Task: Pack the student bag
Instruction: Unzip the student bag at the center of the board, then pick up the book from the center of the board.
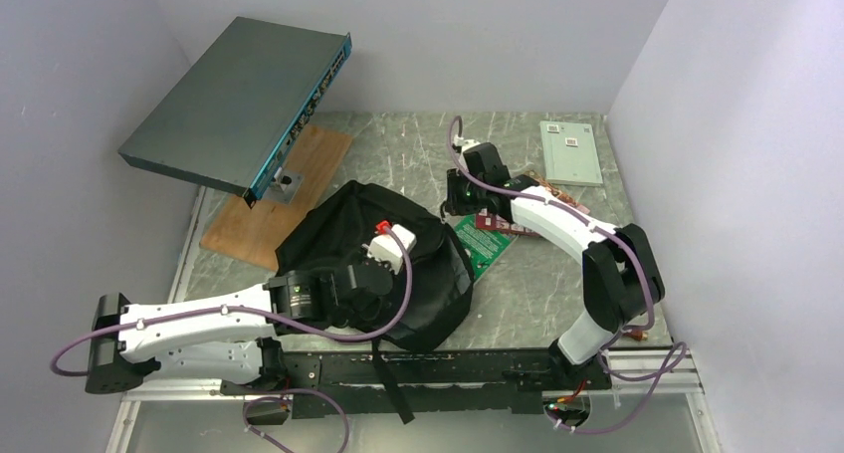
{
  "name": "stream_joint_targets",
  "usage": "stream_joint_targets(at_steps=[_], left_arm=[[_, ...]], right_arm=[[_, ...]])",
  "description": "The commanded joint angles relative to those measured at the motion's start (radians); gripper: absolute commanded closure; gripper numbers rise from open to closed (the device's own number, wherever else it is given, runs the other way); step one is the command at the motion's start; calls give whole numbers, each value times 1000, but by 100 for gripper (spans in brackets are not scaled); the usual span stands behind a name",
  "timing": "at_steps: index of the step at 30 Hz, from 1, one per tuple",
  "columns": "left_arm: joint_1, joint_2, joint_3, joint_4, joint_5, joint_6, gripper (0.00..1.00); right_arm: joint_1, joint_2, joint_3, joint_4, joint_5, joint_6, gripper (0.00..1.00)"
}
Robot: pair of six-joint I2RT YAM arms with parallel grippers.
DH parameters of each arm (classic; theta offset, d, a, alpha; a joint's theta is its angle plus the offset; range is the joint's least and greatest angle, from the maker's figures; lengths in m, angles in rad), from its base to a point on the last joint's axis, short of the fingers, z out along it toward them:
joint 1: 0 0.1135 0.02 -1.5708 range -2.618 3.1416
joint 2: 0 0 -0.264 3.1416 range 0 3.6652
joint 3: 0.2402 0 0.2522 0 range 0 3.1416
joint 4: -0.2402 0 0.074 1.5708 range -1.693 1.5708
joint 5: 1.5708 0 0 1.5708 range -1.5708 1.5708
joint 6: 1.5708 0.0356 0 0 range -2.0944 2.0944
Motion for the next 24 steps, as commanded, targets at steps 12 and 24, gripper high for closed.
stream_joint_targets(at_steps=[12,24], left_arm=[[19,209,159,-149,28,-167,100],[22,216,160,-134,71,-172,100]], right_arm=[[-449,-426,-362,21,8,247,8],[-1025,-462,-713,454,-480,574,4]])
